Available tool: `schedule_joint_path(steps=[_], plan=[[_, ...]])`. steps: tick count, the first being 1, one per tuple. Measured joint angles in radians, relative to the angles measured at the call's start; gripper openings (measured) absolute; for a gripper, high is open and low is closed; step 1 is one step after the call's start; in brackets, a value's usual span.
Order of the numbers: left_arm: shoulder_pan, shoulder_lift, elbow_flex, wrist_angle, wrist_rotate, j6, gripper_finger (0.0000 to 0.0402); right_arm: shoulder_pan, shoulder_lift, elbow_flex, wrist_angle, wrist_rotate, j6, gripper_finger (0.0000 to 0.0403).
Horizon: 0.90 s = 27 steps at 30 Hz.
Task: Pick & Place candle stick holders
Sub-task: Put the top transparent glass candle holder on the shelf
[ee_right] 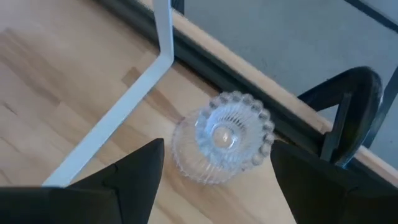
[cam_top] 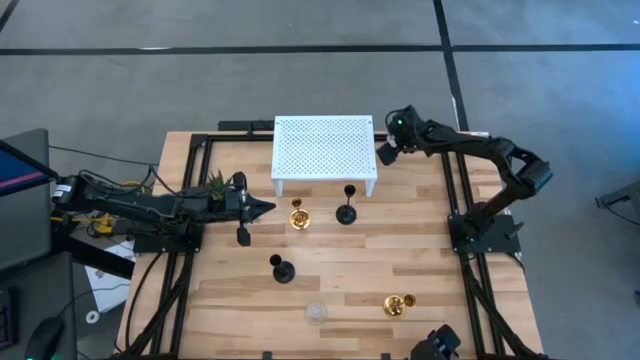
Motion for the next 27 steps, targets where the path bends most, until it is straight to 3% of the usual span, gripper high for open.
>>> schedule_joint_path(steps=[19, 23, 27], plan=[[-0.001, 0.000, 0.000, -0.001, 0.000, -0.026, 0.0008, -0.024, 0.099, -0.001, 0.061, -0.017, -0.015, 0.0282], [-0.001, 0.000, 0.000, -0.002, 0.000, -0.026, 0.0008, -0.017, 0.079, -0.001, 0.086, 0.008, -0.024, 0.0252], [-0.001, 0.000, 0.000, -0.002, 0.000, -0.026, 0.0008, -0.021, 0.065, -0.001, 0.111, 0.006, -0.027, 0.0198]])
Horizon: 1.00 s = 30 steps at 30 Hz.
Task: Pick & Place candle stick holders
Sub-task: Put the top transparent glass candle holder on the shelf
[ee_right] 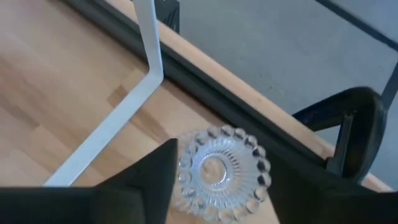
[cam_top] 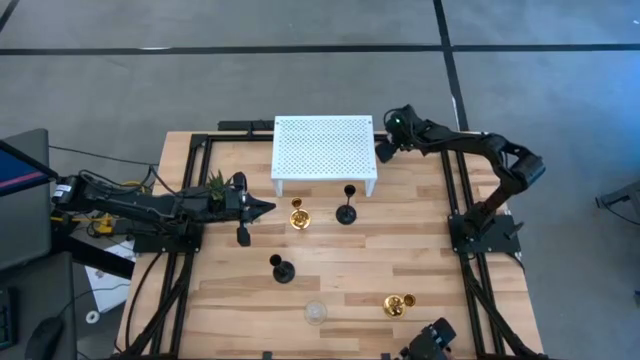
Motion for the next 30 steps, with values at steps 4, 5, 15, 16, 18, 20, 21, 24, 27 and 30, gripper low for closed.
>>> schedule_joint_path(steps=[4, 5, 15, 16, 18, 20, 21, 24, 27, 30], plan=[[0.000, 0.000, 0.000, -0.001, 0.000, 0.000, 0.0008, 0.000, -0.004, 0.000, -0.002, -0.002, -0.023, 0.0154], [0.000, 0.000, 0.000, -0.001, 0.000, 0.000, 0.0008, 0.000, -0.004, 0.001, -0.005, -0.002, -0.026, 0.0154], [0.000, 0.000, 0.000, -0.002, 0.000, 0.000, 0.0008, 0.004, -0.016, 0.004, -0.075, 0.002, -0.026, 0.0156], [0.000, 0.000, 0.000, -0.002, 0.000, 0.000, 0.0008, 0.006, -0.023, 0.004, -0.090, 0.004, -0.026, 0.0160], [0.000, 0.000, 0.000, -0.002, 0.000, 0.000, 0.0008, 0.014, -0.040, 0.001, -0.120, 0.009, -0.025, 0.0163], [0.000, 0.000, 0.000, -0.002, 0.000, 0.000, 0.0008, 0.023, -0.065, -0.002, -0.156, 0.006, -0.025, 0.0160], [0.000, 0.000, 0.000, -0.002, 0.000, 0.000, 0.0008, 0.026, -0.079, -0.003, -0.171, 0.002, -0.026, 0.0156], [0.000, 0.000, 0.000, -0.002, 0.000, 0.000, 0.0008, 0.039, -0.125, -0.002, -0.207, 0.001, -0.025, 0.0155], [0.000, 0.000, 0.000, -0.002, 0.000, 0.000, 0.0008, 0.053, -0.167, -0.002, -0.267, 0.002, -0.025, 0.0155], [0.000, 0.000, 0.000, -0.002, 0.000, 0.000, 0.0008, 0.065, -0.212, -0.002, -0.312, 0.002, -0.022, 0.0155]])
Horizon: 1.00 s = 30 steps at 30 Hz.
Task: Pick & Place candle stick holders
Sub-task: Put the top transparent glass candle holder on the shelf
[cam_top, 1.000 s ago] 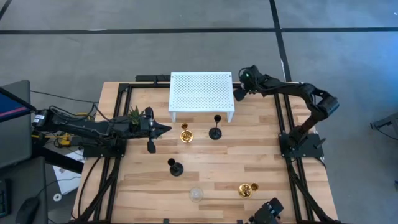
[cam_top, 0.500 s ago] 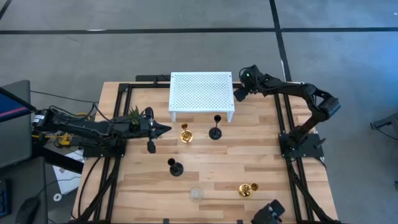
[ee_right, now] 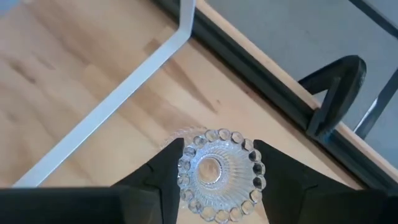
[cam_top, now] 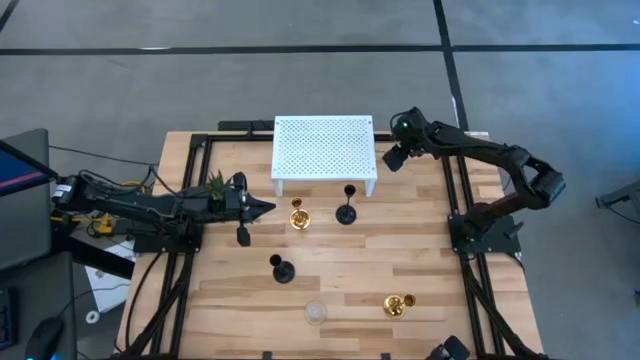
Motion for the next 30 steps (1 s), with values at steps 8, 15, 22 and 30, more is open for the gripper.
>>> schedule_joint_path(steps=[8, 15, 22, 30], plan=[[0.000, 0.000, 0.000, 0.000, 0.000, 0.000, 0.0008, 0.034, -0.115, 0.000, -0.122, 0.003, 0.031, 0.0155], [0.000, 0.000, 0.000, 0.000, 0.000, 0.000, 0.0008, 0.060, -0.207, 0.017, -0.243, 0.003, 0.060, 0.0155], [0.000, 0.000, 0.000, 0.000, 0.000, 0.000, 0.0008, 0.084, -0.212, 0.195, -0.384, 0.051, 0.063, 0.0155], [0.000, 0.000, 0.000, 0.000, 0.000, 0.000, 0.0008, 0.150, -0.134, 0.472, -0.444, 0.051, 0.027, 0.0155]])
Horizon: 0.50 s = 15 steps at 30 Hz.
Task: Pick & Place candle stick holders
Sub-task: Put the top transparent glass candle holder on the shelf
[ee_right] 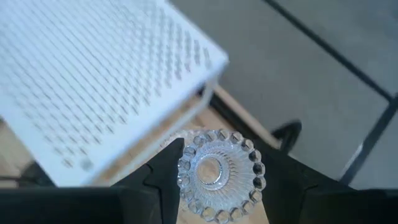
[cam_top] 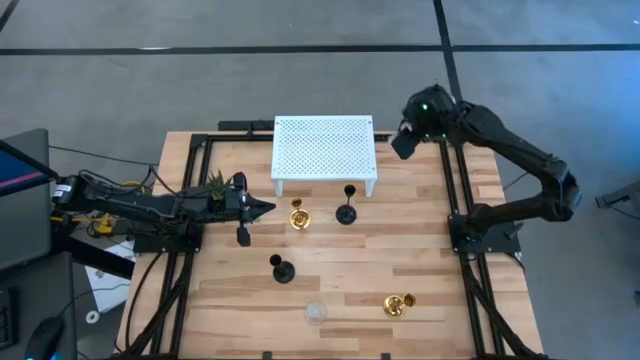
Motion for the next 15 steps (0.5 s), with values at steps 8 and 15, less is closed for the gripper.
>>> schedule_joint_path(steps=[8, 15], plan=[[0.000, 0.000, 0.000, 0.000, 0.000, -0.003, 0.0008, 0.067, 0.200, 0.256, -0.047, -0.003, -0.078, 0.0155], [0.000, 0.000, 0.000, -0.002, 0.000, -0.008, 0.0008, 0.069, 0.381, 0.423, -0.062, -0.007, -0.155, 0.0155]])
